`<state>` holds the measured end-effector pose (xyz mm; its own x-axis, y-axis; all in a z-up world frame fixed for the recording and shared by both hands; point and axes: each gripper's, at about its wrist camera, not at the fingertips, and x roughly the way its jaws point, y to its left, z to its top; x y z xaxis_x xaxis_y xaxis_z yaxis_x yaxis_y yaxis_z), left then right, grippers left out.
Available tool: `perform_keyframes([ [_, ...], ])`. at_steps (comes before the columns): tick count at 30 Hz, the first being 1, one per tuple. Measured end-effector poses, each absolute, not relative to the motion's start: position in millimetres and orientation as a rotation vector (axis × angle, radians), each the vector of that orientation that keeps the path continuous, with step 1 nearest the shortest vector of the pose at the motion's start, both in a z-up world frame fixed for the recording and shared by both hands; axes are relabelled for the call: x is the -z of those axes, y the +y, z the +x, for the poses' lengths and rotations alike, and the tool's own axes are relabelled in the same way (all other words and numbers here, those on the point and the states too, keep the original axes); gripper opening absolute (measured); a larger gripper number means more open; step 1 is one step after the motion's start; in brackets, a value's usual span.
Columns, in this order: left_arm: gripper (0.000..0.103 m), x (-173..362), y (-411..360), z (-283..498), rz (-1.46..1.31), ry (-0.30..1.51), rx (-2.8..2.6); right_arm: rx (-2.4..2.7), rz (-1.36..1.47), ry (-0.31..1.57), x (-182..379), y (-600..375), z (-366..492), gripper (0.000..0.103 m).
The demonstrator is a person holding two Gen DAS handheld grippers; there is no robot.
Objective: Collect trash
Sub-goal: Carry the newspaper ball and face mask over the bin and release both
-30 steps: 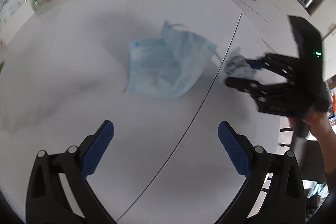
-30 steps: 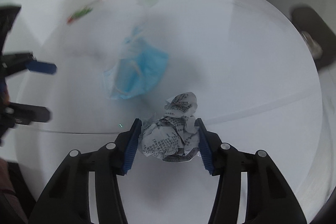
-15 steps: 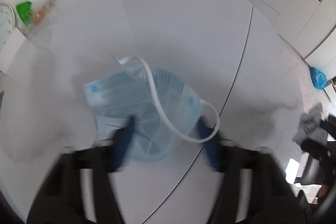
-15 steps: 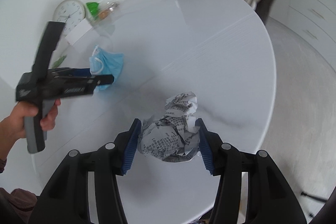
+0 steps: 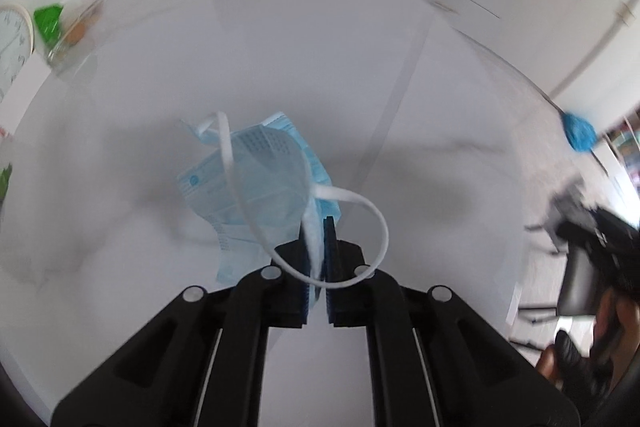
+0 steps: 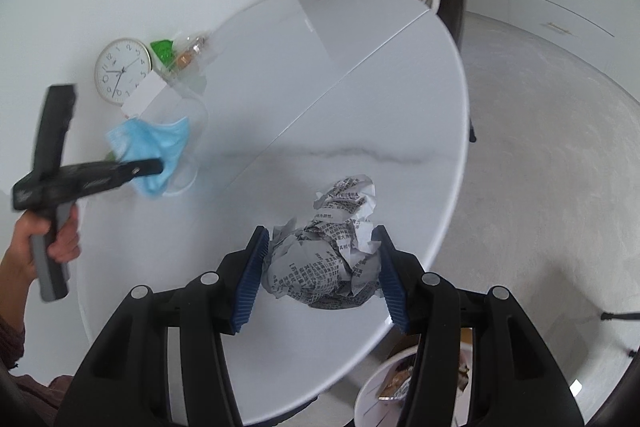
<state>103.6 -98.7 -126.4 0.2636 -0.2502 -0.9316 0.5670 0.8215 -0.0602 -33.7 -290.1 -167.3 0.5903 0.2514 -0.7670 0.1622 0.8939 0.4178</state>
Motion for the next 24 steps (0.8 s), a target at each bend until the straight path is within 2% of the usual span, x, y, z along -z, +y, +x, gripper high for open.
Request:
perform_keyframes([
  [7,0.006,94,-119,5,0.406,1.154,0.751,0.061,0.512,0.934,146,-293,-120,0.053],
  [14,0.006,107,-170,-72,0.506,1.182,0.953,0.217,0.559,0.979,156,-300,-219,0.054],
  [21,0.006,114,-208,-119,0.602,1.167,1.076,0.316,0.572,1.035,191,-308,-269,0.054],
  [24,0.006,110,-212,-126,0.630,1.161,1.097,0.315,0.584,1.096,237,-309,-263,0.054],
])
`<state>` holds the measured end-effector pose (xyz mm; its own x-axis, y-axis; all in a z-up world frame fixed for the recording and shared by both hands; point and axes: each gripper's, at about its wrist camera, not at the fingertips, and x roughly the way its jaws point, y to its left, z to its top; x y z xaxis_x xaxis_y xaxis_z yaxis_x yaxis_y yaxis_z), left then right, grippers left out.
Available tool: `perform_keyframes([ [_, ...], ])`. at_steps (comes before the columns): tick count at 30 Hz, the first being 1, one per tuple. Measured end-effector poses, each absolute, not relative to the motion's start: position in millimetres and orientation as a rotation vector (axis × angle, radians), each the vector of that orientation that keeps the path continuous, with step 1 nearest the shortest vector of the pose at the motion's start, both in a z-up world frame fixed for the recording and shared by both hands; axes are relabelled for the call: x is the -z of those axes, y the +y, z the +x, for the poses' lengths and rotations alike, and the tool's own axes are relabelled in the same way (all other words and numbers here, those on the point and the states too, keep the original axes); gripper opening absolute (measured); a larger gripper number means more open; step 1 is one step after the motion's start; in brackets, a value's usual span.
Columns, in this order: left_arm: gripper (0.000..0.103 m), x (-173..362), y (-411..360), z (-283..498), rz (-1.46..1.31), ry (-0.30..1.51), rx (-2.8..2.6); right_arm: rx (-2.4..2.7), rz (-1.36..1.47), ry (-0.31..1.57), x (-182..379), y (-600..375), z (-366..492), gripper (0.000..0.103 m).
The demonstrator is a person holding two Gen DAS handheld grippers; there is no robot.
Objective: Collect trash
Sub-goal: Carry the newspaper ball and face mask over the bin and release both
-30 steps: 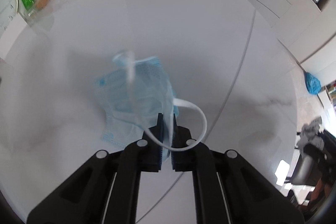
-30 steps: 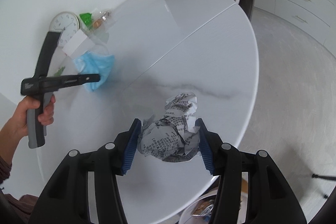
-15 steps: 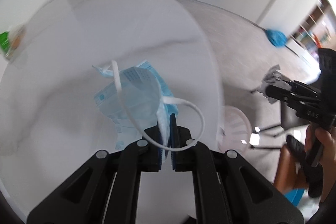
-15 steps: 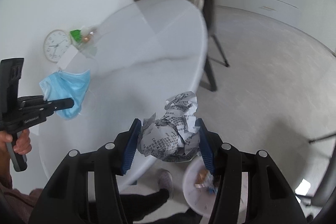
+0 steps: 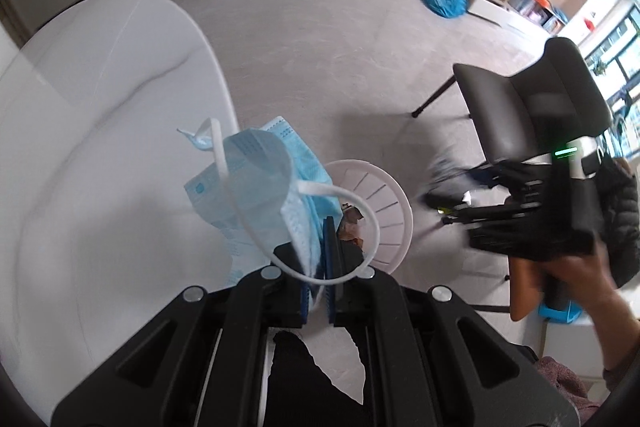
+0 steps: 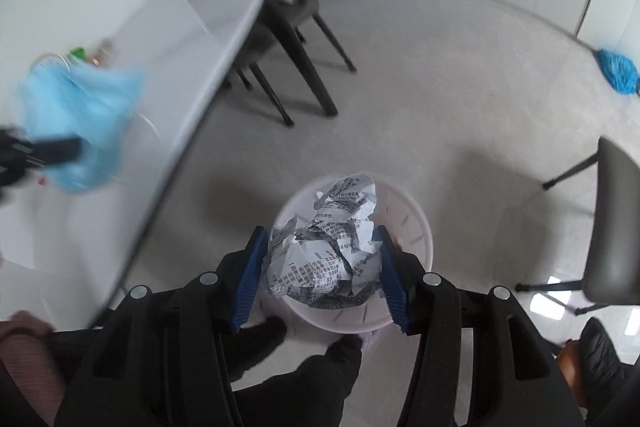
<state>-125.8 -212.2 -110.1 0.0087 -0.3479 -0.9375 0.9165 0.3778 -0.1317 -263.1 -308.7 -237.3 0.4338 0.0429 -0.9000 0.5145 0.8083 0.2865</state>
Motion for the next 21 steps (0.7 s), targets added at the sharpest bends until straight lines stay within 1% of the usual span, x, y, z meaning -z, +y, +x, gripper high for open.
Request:
perform_keyframes([
  [5,0.006,113,-212,-137,0.657,1.172,1.098,0.290,0.626,1.255,343,-304,-237,0.054],
  [7,0.006,115,-215,-141,0.676,1.164,1.092,0.288,0.649,1.290,368,-303,-228,0.054],
  [9,0.006,116,-220,-146,0.690,1.163,1.093,0.288,0.647,1.316,381,-300,-222,0.057],
  [10,0.006,116,-220,-147,0.695,1.164,1.093,0.291,0.644,1.321,385,-299,-219,0.059],
  [11,0.006,117,-219,-148,0.700,1.163,1.091,0.289,0.651,1.322,387,-298,-216,0.063],
  [12,0.006,118,-217,-148,0.705,1.161,1.092,0.285,0.663,1.320,386,-297,-213,0.073],
  [15,0.006,121,-217,-151,0.716,1.162,1.099,0.308,0.651,1.301,378,-296,-220,0.087],
  [17,0.006,123,-218,-153,0.727,1.161,1.110,0.324,0.653,1.264,364,-296,-225,0.090],
  [21,0.006,128,-224,-153,0.760,1.149,1.134,0.353,0.689,1.210,337,-305,-238,0.091],
])
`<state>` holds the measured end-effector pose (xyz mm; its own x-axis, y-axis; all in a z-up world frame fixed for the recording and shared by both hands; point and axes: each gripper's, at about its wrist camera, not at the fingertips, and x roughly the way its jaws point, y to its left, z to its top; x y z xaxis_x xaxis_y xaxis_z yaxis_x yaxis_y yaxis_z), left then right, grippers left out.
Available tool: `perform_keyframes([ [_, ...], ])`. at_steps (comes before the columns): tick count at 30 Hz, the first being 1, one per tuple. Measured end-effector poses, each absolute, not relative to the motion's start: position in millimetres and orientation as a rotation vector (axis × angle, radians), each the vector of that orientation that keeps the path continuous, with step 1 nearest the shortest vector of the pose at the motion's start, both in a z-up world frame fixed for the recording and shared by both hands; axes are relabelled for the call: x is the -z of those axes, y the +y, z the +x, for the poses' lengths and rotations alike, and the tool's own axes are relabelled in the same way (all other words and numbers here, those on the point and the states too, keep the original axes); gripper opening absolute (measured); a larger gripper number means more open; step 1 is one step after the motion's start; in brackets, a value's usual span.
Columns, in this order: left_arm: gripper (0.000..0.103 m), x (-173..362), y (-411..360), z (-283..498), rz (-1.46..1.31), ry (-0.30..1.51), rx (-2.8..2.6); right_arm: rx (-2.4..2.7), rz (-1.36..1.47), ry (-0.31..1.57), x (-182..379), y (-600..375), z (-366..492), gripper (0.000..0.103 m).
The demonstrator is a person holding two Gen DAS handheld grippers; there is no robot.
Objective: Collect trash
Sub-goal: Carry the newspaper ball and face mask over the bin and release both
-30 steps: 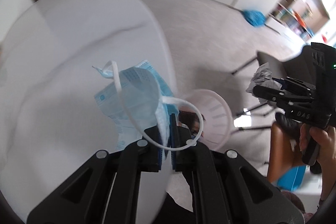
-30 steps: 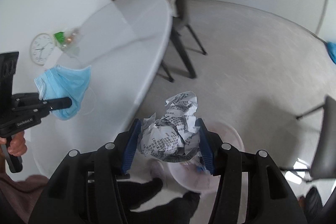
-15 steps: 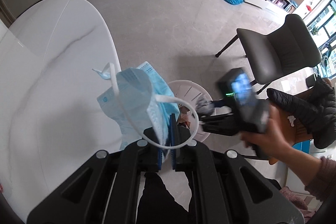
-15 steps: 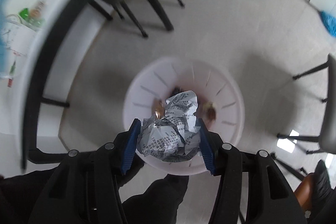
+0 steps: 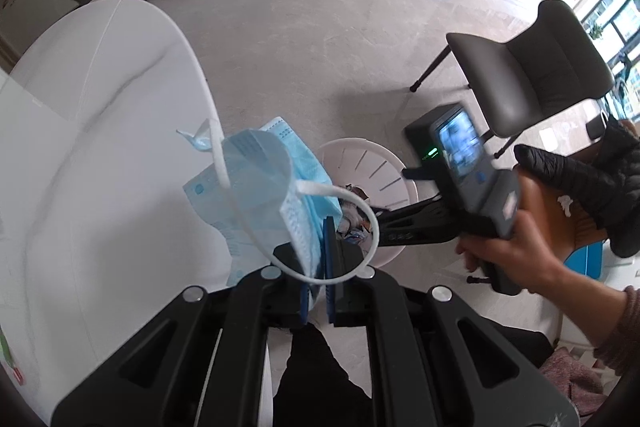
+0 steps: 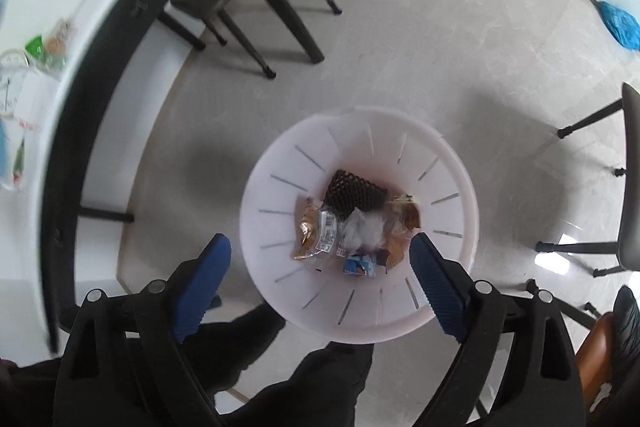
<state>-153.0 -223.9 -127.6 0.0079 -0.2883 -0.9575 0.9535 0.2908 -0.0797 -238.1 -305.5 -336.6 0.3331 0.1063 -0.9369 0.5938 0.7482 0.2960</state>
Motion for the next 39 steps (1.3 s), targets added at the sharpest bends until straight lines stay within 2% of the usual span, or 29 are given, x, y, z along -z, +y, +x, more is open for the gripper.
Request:
perform_keyframes([
  [4,0.006,138,-233,-159,0.795,1.154,1.160,0.404,0.699,1.140,299,-314,-255,0.094],
  [6,0.006,154,-244,-165,0.837,1.171,1.174,0.466,0.659,1.101,273,-316,-269,0.101],
  [13,0.006,267,-302,-200,0.966,1.312,1.226,0.663,0.663,1.046,222,-334,-337,0.101],
  [15,0.011,307,-318,-209,0.992,1.376,1.224,0.689,0.680,1.052,219,-340,-355,0.101],
  [16,0.028,325,-324,-213,1.018,1.400,1.219,0.697,0.686,1.060,219,-343,-360,0.101],
  [17,0.061,346,-330,-218,1.051,1.431,1.206,0.700,0.689,1.065,221,-343,-364,0.101],
  [18,0.074,358,-333,-221,1.068,1.443,1.196,0.701,0.695,1.077,224,-347,-370,0.101],
  [19,0.083,372,-336,-224,1.089,1.435,1.173,0.699,0.698,1.088,226,-349,-373,0.101],
  [23,0.089,399,-340,-231,1.149,1.481,1.139,0.685,0.690,1.135,236,-357,-379,0.101],
  [30,0.091,374,-338,-225,1.055,1.468,1.123,0.672,0.683,1.138,239,-364,-378,0.101],
  [33,0.091,328,-338,-219,0.988,1.386,1.143,0.673,0.656,1.113,227,-365,-373,0.101],
  [39,0.095,191,-313,-190,0.770,1.208,1.154,0.656,0.563,1.017,177,-370,-354,0.101],
])
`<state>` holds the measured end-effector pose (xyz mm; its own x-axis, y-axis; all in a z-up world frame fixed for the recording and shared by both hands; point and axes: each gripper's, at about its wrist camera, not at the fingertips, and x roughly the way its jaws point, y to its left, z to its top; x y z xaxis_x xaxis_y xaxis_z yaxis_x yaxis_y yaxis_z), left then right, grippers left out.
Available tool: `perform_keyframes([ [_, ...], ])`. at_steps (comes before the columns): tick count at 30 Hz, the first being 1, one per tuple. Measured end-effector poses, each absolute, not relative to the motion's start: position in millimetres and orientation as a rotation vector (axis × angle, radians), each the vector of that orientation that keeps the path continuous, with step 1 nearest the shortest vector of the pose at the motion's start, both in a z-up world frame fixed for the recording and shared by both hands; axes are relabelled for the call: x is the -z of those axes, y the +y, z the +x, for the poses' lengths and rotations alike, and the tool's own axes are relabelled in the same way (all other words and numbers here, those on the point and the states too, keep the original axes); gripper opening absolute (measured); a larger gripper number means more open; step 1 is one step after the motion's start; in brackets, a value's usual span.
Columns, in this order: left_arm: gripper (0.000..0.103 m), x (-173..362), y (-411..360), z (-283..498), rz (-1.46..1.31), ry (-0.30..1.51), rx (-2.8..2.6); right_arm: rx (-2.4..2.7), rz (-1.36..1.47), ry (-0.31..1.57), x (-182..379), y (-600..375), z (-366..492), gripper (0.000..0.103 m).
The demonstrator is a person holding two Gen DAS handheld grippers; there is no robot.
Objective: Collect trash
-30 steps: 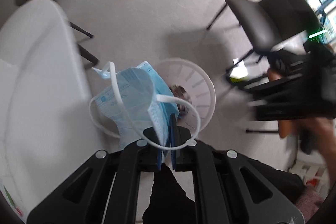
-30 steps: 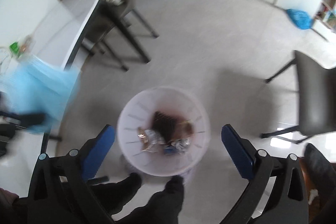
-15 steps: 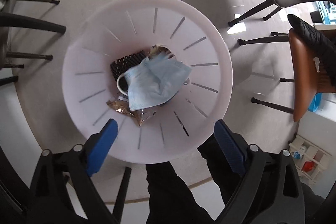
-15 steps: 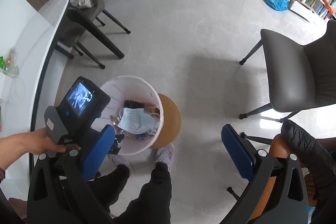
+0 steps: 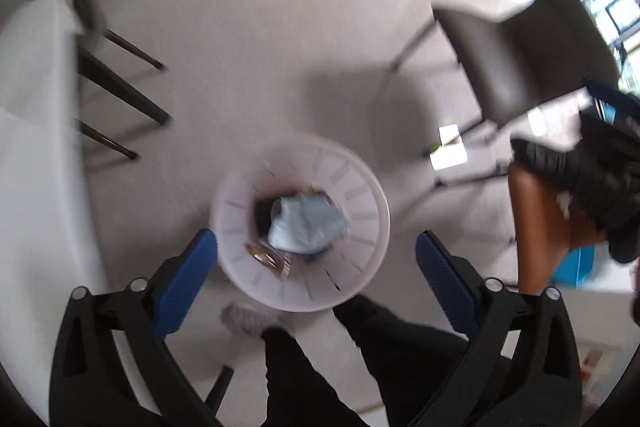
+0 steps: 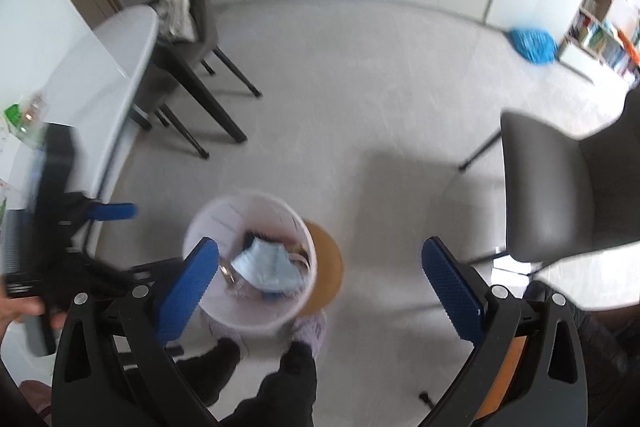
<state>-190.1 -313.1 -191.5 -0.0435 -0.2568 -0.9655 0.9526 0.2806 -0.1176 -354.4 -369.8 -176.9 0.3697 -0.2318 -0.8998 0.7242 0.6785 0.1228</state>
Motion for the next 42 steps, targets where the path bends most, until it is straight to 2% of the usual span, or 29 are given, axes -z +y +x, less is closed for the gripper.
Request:
perform_keyframes([
  [4,0.095,107,-270,-155,0.655,1.082,1.016,0.597,0.495,0.957,139,-364,-321,0.101],
  [10,0.095,21,-185,-105,0.449,0.991,0.770,0.379,0.428,0.859,83,-326,-236,0.101],
  [18,0.095,-74,-80,-72,0.259,0.754,0.351,0.080,0.198,0.724,-5,-229,-119,0.101],
  [26,0.095,-160,1,-33,0.089,0.642,0.063,-0.156,0.018,0.522,-108,-160,-69,0.101],
  [30,0.095,-181,29,-29,0.041,0.623,-0.020,-0.146,-0.054,0.405,-148,-138,-68,0.101],
  [33,0.095,-187,46,-28,-0.014,0.632,-0.063,-0.125,-0.090,0.387,-160,-127,-64,0.101],
  [42,0.095,-160,40,-9,0.008,0.658,-0.038,-0.049,-0.086,0.423,-138,-119,-47,0.101],
])
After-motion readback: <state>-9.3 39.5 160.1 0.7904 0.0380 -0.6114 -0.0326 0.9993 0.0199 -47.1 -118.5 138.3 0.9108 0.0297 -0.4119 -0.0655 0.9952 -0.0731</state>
